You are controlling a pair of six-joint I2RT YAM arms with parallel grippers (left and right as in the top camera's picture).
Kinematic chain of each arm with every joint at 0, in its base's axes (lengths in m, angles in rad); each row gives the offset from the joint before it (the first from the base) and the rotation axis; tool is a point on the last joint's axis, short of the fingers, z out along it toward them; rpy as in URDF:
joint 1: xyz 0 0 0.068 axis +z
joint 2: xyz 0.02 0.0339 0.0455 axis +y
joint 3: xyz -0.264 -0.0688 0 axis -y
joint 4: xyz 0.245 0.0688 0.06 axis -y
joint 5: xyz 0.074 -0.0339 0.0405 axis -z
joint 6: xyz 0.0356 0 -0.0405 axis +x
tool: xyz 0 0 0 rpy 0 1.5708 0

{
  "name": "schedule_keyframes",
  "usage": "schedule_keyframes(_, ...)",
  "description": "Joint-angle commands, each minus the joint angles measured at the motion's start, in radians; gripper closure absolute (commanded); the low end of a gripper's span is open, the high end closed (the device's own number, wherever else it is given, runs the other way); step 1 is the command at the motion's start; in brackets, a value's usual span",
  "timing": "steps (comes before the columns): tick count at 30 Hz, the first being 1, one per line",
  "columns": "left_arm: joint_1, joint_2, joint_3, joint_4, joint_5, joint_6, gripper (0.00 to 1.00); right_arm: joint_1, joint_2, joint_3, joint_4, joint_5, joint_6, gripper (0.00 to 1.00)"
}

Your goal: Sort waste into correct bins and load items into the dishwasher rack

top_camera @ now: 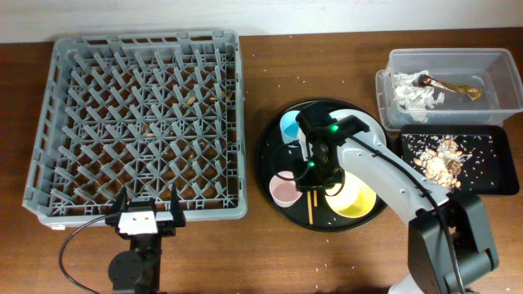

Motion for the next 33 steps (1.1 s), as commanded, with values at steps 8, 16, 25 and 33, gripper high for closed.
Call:
schedule_keyframes(8, -0.006, -0.004, -0.005, -0.002, 0.014, 0.016, 0.01, -0.07, -0.149, 0.115, -0.091, -0.104, -0.118, 0.96)
schedule_keyframes(16, -0.006, 0.096, 0.15, 0.104, 0.158, -0.192, 0.01, -0.37, -0.35, 0.207, -0.089, -0.148, -0.121, 0.96)
schedule_keyframes(25, -0.007, 0.874, 0.692, 0.104, 0.522, -0.259, 0.01, -0.378, -0.35, 0.207, -0.037, -0.189, -0.113, 0.96)
schedule_keyframes(33, -0.056, 1.402, 0.79, 0.444, 1.007, -0.838, 0.01, -0.375, -0.335, 0.206, 0.049, -0.251, -0.071, 0.96)
